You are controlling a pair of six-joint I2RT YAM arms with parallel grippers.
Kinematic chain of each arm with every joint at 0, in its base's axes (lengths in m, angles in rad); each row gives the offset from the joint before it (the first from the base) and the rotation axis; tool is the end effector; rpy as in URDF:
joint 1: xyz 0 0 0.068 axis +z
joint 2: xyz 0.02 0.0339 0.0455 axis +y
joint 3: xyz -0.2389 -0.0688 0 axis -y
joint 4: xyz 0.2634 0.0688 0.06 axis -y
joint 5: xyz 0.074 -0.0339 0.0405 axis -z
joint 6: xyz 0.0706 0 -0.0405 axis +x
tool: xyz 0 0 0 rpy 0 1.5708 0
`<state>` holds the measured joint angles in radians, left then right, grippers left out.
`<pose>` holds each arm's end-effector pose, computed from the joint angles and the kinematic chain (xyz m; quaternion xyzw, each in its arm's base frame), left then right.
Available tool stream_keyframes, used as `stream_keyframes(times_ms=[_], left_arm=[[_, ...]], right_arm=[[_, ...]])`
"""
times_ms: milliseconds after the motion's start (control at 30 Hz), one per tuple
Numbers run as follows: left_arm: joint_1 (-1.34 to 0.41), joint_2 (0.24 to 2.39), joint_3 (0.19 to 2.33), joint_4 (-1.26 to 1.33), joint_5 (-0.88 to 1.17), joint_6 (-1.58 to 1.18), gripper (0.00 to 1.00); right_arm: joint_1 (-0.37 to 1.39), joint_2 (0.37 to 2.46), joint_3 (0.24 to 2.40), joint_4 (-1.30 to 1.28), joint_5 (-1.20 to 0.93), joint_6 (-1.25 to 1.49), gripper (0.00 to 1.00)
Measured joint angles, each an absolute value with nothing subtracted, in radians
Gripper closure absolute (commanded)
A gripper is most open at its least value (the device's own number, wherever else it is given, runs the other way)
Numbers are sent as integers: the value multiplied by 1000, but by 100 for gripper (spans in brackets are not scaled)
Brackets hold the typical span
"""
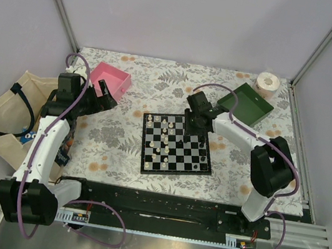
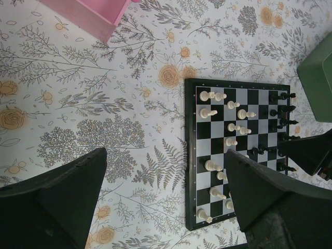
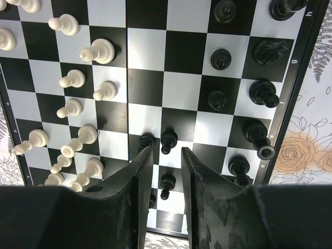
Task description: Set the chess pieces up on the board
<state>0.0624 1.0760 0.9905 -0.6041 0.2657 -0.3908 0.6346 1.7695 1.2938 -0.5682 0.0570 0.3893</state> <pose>0.2844 -0.0008 0.2706 -0.1464 0.8863 -0.1873 0.3975 0.3257 0.2348 0.1555 -0.1107 0.9588 0.1035 0.2404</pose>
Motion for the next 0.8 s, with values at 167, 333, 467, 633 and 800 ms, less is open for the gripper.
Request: stream_keyframes(times_ms=[167,333,467,633,800], left_arm=[[62,1076,991,-604,266,-391,1],[62,1076,991,-604,266,-391,1],[62,1076,991,-604,266,-391,1],[62,1076,991,-604,266,-391,1],[62,1076,991,-604,266,-391,1]], right_arm=[[637,1793,1294,-569,40,393,62],[639,1818,1294,-569,32,398,63],[640,1834,1294,-569,30,401,63],[641,1835,1294,-569,20,401,63],[641,1837,1294,-569,14,401,64]])
